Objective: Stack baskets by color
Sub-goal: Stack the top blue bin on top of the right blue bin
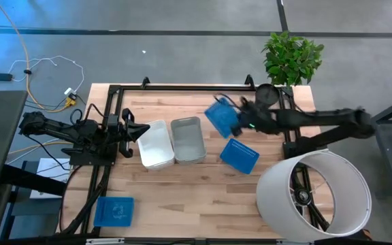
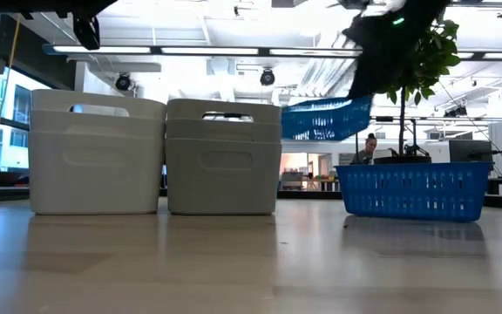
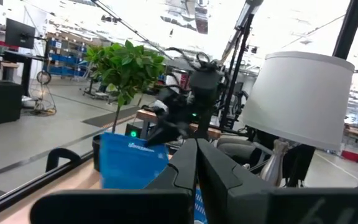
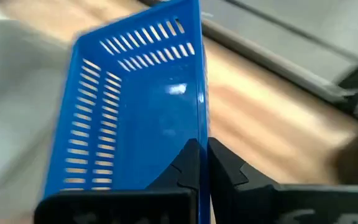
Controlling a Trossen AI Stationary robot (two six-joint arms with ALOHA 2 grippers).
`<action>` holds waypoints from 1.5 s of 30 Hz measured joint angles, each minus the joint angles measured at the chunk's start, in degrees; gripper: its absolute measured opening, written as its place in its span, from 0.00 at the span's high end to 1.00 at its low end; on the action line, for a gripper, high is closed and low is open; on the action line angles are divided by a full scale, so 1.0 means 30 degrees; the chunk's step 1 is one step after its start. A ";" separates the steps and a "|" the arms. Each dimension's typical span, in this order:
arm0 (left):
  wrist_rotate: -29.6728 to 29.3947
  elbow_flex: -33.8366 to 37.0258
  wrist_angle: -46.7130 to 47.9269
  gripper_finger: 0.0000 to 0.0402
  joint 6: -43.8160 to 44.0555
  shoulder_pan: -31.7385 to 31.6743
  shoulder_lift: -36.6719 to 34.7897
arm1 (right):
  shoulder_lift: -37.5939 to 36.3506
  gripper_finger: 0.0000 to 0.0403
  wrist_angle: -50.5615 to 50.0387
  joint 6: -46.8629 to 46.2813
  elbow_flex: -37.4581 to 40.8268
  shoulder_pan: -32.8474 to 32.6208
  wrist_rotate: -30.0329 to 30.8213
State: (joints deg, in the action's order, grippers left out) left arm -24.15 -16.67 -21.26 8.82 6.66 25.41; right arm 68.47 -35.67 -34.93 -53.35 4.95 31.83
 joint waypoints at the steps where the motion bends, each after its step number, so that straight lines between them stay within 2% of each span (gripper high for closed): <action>1: 0.0128 0.0000 0.0000 1.00 0.0000 0.0007 0.0006 | -0.1086 1.00 0.0888 -0.0048 0.0946 -0.0466 -0.0409; 5: 0.0420 0.0000 0.0000 1.00 0.0000 0.0007 0.0006 | -0.5521 1.00 0.5387 0.0445 0.3961 -0.1912 -0.2887; 7: 0.0408 0.0000 0.0000 1.00 0.0000 0.0006 0.0001 | -0.7332 1.00 0.6286 0.0577 0.4909 -0.2450 -0.4349; 10: 0.0398 0.0000 0.0000 1.00 0.0000 0.0007 0.0004 | -0.9269 1.00 0.6108 0.0465 0.5344 -0.3174 -0.5293; 15: 0.0383 0.0000 0.0000 1.00 0.0007 0.0000 0.0000 | -1.0531 1.00 0.5384 0.0656 0.5351 -0.3534 -0.5186; 21: 0.0328 0.0000 -0.0002 1.00 0.0000 0.0002 0.0006 | -1.0312 1.00 0.3713 0.0614 0.5263 -0.3534 -0.5252; 26: 0.0265 0.0000 0.0000 1.00 0.0001 0.0007 0.0006 | -0.8543 1.00 -0.0085 0.0450 0.3669 -0.3527 -0.5368; 31: 0.0255 0.0000 -0.0003 1.00 0.0007 0.0006 0.0006 | -0.6637 1.00 -0.2447 0.0422 0.2933 -0.3527 -0.7479; 34: 0.0127 0.0000 -0.0001 1.00 0.0007 0.0006 0.0006 | -0.6002 1.00 -0.2606 0.0093 0.3225 -0.3534 -0.8312; 39: 0.0121 0.0000 -0.0007 1.00 0.0051 0.0007 0.0006 | -0.5838 1.00 -0.2809 -0.0273 0.3613 -0.3534 -0.7420; 45: 0.0121 0.0000 -0.0009 1.00 0.0211 0.0000 0.0006 | -0.5860 1.00 -0.4558 -0.0708 0.3719 -0.3541 -0.7181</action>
State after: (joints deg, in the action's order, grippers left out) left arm -23.79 -16.67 -21.28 9.45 6.66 25.43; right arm 50.89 -49.34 -37.06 -42.19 -5.67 10.29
